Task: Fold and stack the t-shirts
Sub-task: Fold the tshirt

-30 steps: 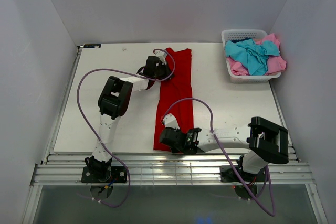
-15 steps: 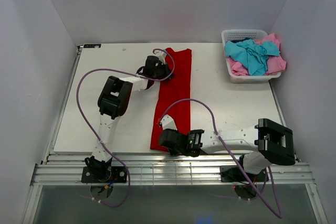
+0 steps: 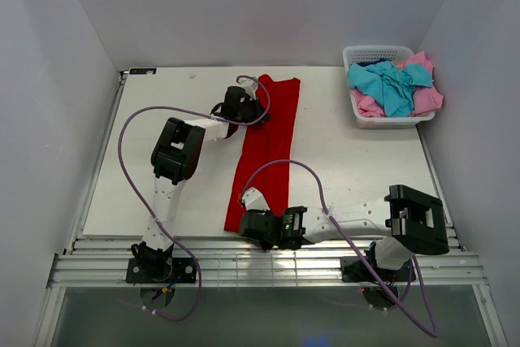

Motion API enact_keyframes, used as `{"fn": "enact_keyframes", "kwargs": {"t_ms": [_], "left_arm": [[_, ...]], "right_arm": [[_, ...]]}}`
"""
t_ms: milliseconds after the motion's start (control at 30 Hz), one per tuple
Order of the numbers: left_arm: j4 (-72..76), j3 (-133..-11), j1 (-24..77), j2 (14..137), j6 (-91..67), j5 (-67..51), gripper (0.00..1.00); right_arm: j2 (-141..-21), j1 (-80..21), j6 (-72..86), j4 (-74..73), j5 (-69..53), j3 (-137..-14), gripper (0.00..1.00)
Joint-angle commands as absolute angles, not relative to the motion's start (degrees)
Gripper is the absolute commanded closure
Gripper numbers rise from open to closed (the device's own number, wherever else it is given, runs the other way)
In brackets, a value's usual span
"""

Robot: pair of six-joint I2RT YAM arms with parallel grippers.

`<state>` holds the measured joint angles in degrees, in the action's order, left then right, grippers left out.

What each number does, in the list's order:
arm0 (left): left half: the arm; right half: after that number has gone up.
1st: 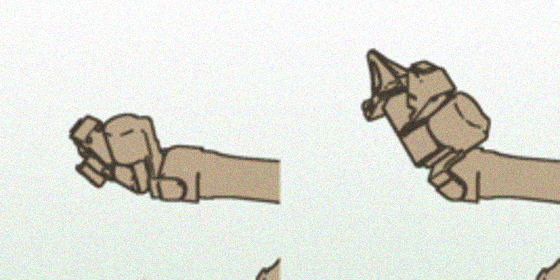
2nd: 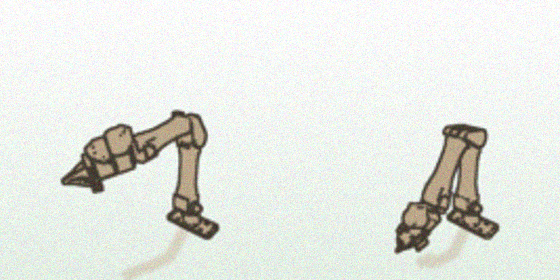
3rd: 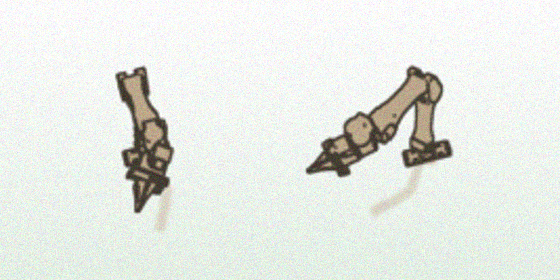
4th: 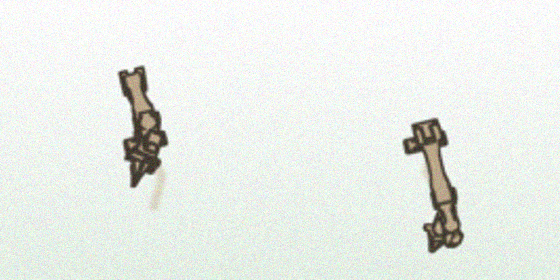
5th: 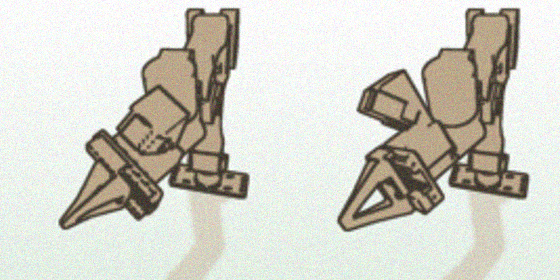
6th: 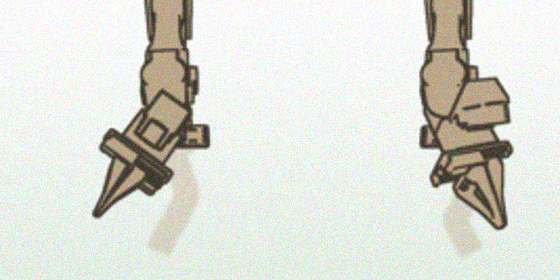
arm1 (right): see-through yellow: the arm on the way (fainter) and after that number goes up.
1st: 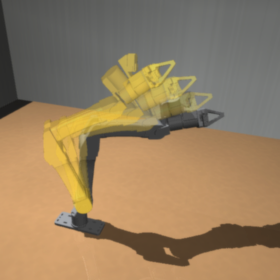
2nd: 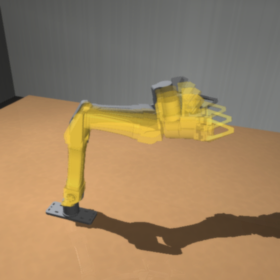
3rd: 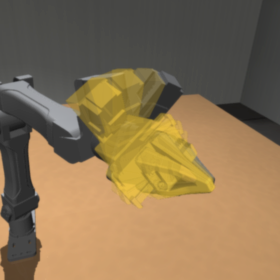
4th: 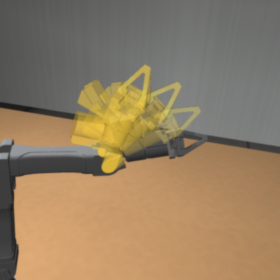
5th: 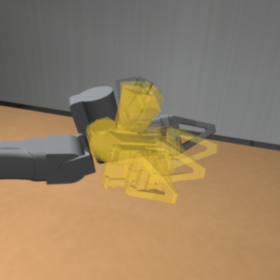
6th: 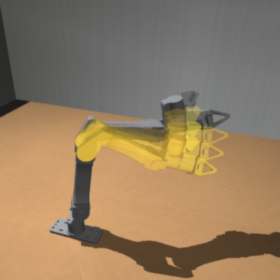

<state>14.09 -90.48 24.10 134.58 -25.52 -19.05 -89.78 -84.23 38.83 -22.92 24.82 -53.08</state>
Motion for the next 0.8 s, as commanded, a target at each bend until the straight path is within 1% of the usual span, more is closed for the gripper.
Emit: {"fn": "enact_keyframes", "kwargs": {"t_ms": [0,67,100,167,200,333,367,433,467,500,533,600,633,667,700,733,767], "left_arm": [[13.71,-90.88,23.64,133.42,-25.14,-19.69,0.91],[13.8,-91.05,23.64,133.33,-25.14,-19.86,0.91],[13.71,-91.14,23.64,133.42,-25.14,-19.95,0.91],[13.8,-91.4,23.64,133.24,-24.96,-19.86,0.91],[13.8,-91.41,23.64,132.81,-24.96,-19.78,0.91],[13.71,-91.23,23.64,130.35,-24.44,-18.82,0.9],[13.8,-90.53,23.64,129.21,-24.35,-18.11,0.89],[13.8,-89.57,23.64,125.01,-23.56,-15.05,0.85],[13.8,-89.04,23.64,123.07,-23.12,-13.55,0.82],[13.8,-87.55,23.64,120.96,-22.85,-11.62,0.76],[13.8,-86.58,23.64,116.15,-22.33,-6.29,0.73],[13.62,-81.86,23.64,110.51,-21.71,-0.38,0.66],[13.28,-79.91,23.64,104.56,-21.62,3.74,0.58],[12.4,-77.89,23.64,101.63,-22.14,10.13,0.52],[9.52,-76.04,23.64,98.9,-22.76,12.98,0.44],[7.14,-72.72,23.64,96.44,-23.37,15.62,0.35],[4.94,-71.21,23.73,92.41,-25.03,19.04,0.32]], "right_arm": [[-90.52,-85.25,40.78,-23.56,22.94,-53.62,0.89],[-91.05,-85.34,40.69,-23.03,23.11,-53.44,0.79],[-91.14,-85.34,40.43,-22.59,23.12,-53.35,0.71],[-91.06,-85.34,39.91,-21.36,24.34,-53.52,0.67],[-90.79,-85.34,39.64,-20.92,24.69,-53.7,0.63],[-88.43,-85.34,38.67,-22.57,29.43,-56.42,0.6],[-86.42,-85.34,38.76,-23.46,32.23,-57.03,0.6],[-83.6,-85.34,39.2,-25.13,34.62,-57.92,0.59],[-80.19,-85.43,39.55,-26.62,36.8,-57.92,0.59],[-78.33,-85.43,40.86,-27.76,38.39,-57.75,0.59],[-76.57,-85.34,42.0,-29.17,39.89,-57.4,0.59],[-71.47,-85.34,43.59,-32.68,44.11,-56.61,0.57],[-69.98,-85.34,45.42,-34.0,45.34,-56.17,0.54],[-67.09,-85.17,45.87,-34.54,47.0,-54.6,0.54],[-65.76,-84.99,46.4,-34.98,47.46,-53.45,0.49],[-64.61,-84.56,47.54,-34.98,47.55,-52.31,0.48],[-63.12,-83.42,48.07,-34.89,47.11,-50.21,0.47]]}}
